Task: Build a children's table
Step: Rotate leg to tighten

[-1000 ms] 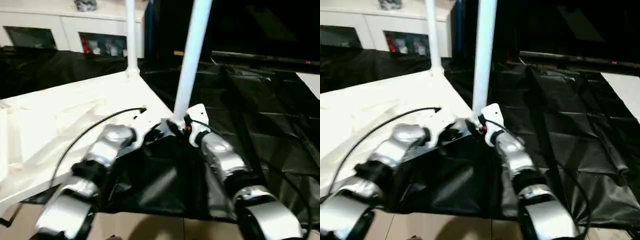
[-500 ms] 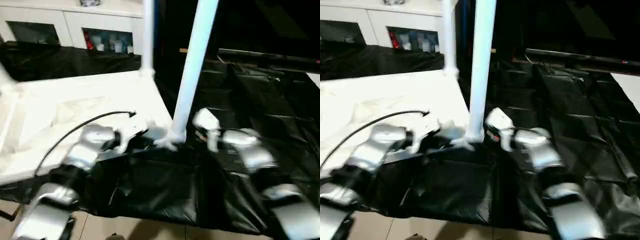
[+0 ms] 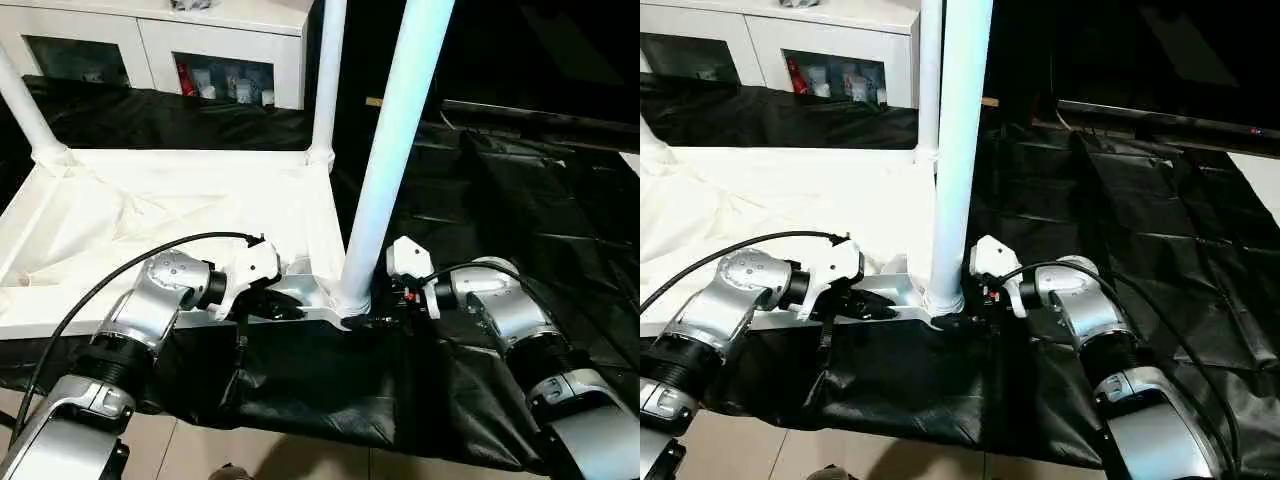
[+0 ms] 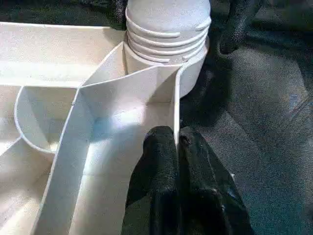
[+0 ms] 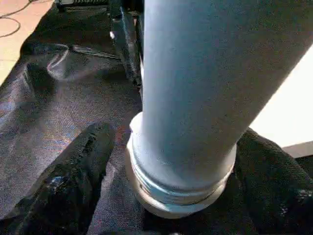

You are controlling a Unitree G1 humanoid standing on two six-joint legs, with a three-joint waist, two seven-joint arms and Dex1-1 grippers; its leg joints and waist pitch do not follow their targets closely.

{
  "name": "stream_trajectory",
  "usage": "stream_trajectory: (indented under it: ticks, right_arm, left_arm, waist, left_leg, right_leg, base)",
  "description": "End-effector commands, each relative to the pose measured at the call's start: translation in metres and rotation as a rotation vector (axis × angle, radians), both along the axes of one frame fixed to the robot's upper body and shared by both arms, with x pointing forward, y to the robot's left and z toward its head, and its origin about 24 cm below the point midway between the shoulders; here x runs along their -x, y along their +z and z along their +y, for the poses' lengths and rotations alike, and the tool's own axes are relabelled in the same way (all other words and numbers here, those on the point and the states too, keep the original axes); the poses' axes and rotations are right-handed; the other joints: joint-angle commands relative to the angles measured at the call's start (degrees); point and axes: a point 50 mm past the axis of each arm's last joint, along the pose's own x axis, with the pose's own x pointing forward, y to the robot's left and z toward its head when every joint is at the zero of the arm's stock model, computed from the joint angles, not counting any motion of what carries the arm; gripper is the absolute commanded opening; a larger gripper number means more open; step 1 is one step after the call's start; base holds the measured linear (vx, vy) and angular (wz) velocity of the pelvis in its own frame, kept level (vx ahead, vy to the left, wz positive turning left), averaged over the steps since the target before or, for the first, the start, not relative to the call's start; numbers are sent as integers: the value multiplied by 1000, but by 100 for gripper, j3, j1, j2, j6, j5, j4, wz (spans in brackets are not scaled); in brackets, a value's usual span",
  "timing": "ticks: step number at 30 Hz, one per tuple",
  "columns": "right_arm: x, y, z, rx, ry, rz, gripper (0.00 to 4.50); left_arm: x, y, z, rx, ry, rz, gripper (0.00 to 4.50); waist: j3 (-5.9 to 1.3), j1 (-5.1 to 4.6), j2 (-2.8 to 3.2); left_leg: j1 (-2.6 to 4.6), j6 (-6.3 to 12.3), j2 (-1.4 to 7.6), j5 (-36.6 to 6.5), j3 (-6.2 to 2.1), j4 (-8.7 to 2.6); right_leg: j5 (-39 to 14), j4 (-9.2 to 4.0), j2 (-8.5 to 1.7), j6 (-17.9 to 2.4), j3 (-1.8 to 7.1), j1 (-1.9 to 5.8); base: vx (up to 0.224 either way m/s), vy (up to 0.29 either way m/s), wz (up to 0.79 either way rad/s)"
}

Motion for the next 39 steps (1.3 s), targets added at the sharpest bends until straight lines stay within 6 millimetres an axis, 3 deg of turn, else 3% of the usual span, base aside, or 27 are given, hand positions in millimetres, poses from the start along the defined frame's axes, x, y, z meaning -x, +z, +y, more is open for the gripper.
stream_trajectory:
  ticks: [1, 12, 16, 19, 22, 24, 26, 27, 28, 30, 31, 35, 36, 38, 39]
  right_arm:
    - [0, 2, 5, 5, 37, -9, 369]
    - [3, 1, 7, -28, 39, 15, 282]
    - [7, -4, 11, -89, -6, 49, 275]
    - [8, -22, 20, -81, -163, 51, 274]
    - [0, -37, 32, -77, -442, 60, 272]
    - [-4, -40, 38, -92, -553, 74, 272]
    - [-5, -41, 44, -103, -613, 91, 272]
    - [-6, -39, 54, -123, -625, 77, 272]
    - [-6, -37, 61, -137, -629, 63, 272]
    - [-6, -32, 72, -169, -631, 38, 272]
    - [-5, -23, 85, -227, -606, 22, 307]
    - [-5, -19, 88, -259, -583, 39, 364]
    - [-5, -17, 82, -255, -551, 29, 378]
    - [-5, -15, 74, -238, -504, 14, 387]
    - [-5, -15, 71, -229, -484, 9, 392]
  left_arm:
    - [3, -3, -5, 15, -25, 15, 0]
    - [4, -4, -2, 18, -17, 32, 0]
    - [-2, -5, -5, 30, 63, 9, 0]
    - [-17, -7, -18, 18, 238, -60, 0]
    - [-24, -11, -41, 10, 341, -88, 0]
    - [-26, -11, -52, 25, 380, -92, 0]
    - [-27, -12, -61, 35, 399, -81, 0]
    - [-28, -13, -68, 37, 414, -87, 0]
    - [-29, -13, -73, 38, 420, -90, 0]
    - [-30, -14, -79, 37, 424, -98, 0]
    - [-31, -13, -83, 42, 419, -110, 0]
    - [-31, -12, -80, 45, 410, -112, 0]
    - [-28, -10, -76, 57, 363, -108, 0]
    - [-24, -9, -70, 75, 306, -107, 0]
    - [-23, -8, -69, 84, 280, -112, 0]
  waist:
    - [-356, 6, -30]
    - [-359, 13, -20]
    - [-352, 11, -14]
    - [-336, 17, -24]
    - [-289, -38, 14]
    - [-304, -71, 7]
    - [-312, -93, 5]
    - [-309, -92, 81]
    - [-304, -111, 37]
    - [-318, -113, 20]
    - [-314, -109, 61]
    - [-323, -120, 60]
    - [-324, -126, 33]
    - [-340, -119, 52]
    - [-336, -123, 18]
  left_leg:
    - [-13, 321, 2, -1152, 96, -332]
    - [-15, 291, -2, -1130, 93, -333]
    - [-8, 305, 4, -1135, 96, -335]
    - [18, 224, -17, -1289, 92, -349]
    - [33, -25, -28, -1737, 51, -403]
    - [44, -78, -34, -1890, 24, -413]
    - [44, -39, -42, -1932, 21, -412]
    - [53, -39, -44, -1979, 14, -413]
    - [52, -10, -56, -2036, 28, -404]
    - [32, 39, -70, -2015, 23, -404]
    - [40, 72, -72, -2036, 25, -401]
    - [9, 122, -56, -2005, 12, -420]
    - [-1, 129, -51, -1988, 14, -424]
    - [-11, 148, -39, -1912, 13, -423]
    - [-26, 173, -43, -1867, 19, -425]
  right_leg:
    - [-1021, -353, -190, -1295, 151, 319]
    - [-1063, -354, -190, -1252, 153, 324]
    - [-989, -353, -185, -1287, 156, 320]
    - [-1270, -397, -186, -1212, 165, 301]
    - [-2307, -502, -212, -888, 157, 268]
    - [-2675, -542, -231, -742, 150, 269]
    - [-2714, -572, -221, -687, 145, 253]
    - [-2697, -576, -220, -695, 148, 240]
    - [-2682, -605, -198, -669, 144, 224]
    - [-2741, -609, -202, -620, 140, 242]
    - [-2783, -628, -203, -601, 145, 217]
    - [-2663, -610, -206, -625, 138, 238]
    - [-2604, -607, -197, -634, 134, 245]
    - [-2377, -572, -205, -700, 148, 256]
    - [-2333, -579, -202, -707, 147, 263]
  base:
    - [0, 0, 0]
    - [0, 0, 0]
    - [0, 0, 0]
    - [0, 0, 0]
    - [0, 0, 0]
    - [0, 0, 0]
    - [0, 0, 0]
    - [0, 0, 0]
    - [0, 0, 0]
    - [0, 0, 0]
    - [0, 0, 0]
    - [0, 0, 0]
    - [0, 0, 0]
    - [0, 0, 0]
    - [0, 0, 0]
